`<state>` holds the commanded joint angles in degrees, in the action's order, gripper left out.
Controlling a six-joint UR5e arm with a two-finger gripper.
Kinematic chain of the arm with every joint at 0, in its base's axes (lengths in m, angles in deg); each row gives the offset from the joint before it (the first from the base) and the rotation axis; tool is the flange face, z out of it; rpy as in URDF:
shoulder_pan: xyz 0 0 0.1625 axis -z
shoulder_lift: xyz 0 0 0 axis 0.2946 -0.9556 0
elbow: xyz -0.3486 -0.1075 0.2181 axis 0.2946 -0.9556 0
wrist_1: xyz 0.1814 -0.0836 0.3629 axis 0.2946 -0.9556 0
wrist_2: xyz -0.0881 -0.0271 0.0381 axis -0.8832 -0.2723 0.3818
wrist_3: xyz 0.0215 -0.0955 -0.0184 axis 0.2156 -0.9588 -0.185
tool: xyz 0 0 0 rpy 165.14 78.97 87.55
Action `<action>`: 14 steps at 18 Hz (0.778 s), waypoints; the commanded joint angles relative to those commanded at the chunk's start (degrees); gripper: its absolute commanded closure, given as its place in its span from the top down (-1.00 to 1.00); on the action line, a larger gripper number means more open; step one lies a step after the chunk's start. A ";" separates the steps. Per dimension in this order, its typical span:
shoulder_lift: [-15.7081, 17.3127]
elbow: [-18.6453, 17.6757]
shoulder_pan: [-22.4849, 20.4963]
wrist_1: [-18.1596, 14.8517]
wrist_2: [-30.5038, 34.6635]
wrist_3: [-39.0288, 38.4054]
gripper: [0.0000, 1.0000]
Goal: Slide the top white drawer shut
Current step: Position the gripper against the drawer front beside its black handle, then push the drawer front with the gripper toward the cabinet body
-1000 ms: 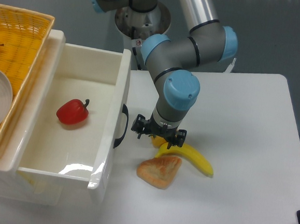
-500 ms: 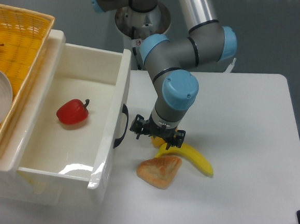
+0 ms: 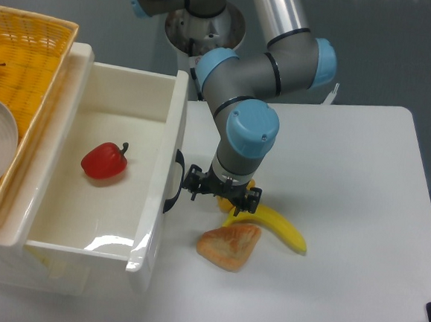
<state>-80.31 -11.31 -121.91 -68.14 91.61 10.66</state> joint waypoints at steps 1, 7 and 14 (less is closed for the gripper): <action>0.00 0.00 0.09 0.00 0.00 0.00 1.00; 0.35 0.00 0.17 -0.09 -1.23 0.00 1.00; 1.05 0.18 0.70 -0.18 -2.29 -0.17 1.00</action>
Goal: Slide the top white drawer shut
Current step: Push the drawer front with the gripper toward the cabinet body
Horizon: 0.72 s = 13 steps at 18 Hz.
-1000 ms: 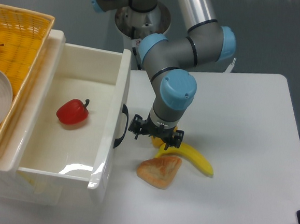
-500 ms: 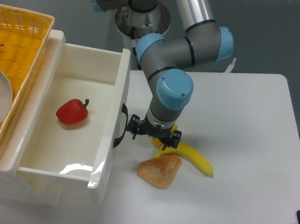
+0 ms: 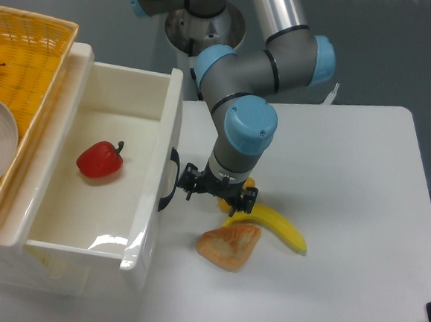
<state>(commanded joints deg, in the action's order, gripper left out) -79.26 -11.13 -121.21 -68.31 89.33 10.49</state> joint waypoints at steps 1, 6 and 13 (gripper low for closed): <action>0.09 0.00 0.27 0.00 0.00 0.00 1.00; 0.44 0.00 1.14 0.00 0.00 -0.70 1.00; 0.79 -0.09 2.64 -0.09 0.09 -1.93 1.00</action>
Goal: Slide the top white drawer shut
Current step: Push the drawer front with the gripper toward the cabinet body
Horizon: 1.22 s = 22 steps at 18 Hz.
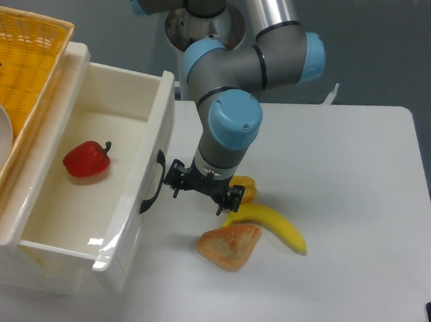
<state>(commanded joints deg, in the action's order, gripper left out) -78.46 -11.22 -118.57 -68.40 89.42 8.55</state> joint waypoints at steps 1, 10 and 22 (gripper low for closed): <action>0.00 0.09 0.26 0.00 0.09 -0.09 1.00; 0.44 0.17 0.35 -0.53 0.00 -0.09 1.00; 1.84 0.17 0.62 -2.37 -1.76 -0.35 1.00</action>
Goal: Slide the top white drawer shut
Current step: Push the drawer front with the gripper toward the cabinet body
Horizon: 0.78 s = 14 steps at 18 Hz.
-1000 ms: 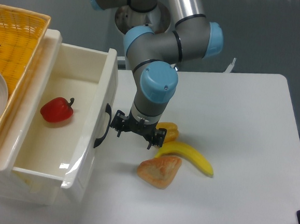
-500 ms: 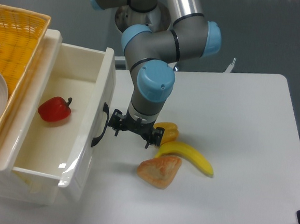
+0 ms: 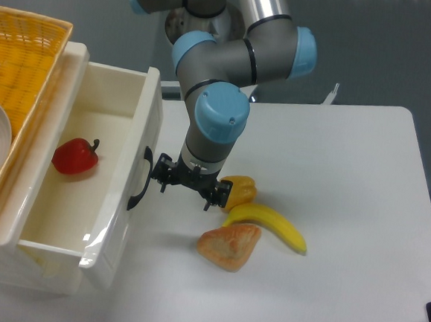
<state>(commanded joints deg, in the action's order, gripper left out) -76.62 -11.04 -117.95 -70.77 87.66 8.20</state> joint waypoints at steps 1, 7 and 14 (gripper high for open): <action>0.09 0.00 0.09 -0.09 0.00 -0.09 1.00; 0.70 0.09 0.44 -0.35 0.00 -0.88 1.00; -0.17 1.76 -3.51 -0.09 0.53 0.00 1.00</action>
<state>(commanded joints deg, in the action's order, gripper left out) -76.79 -9.29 -121.46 -70.86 88.19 8.20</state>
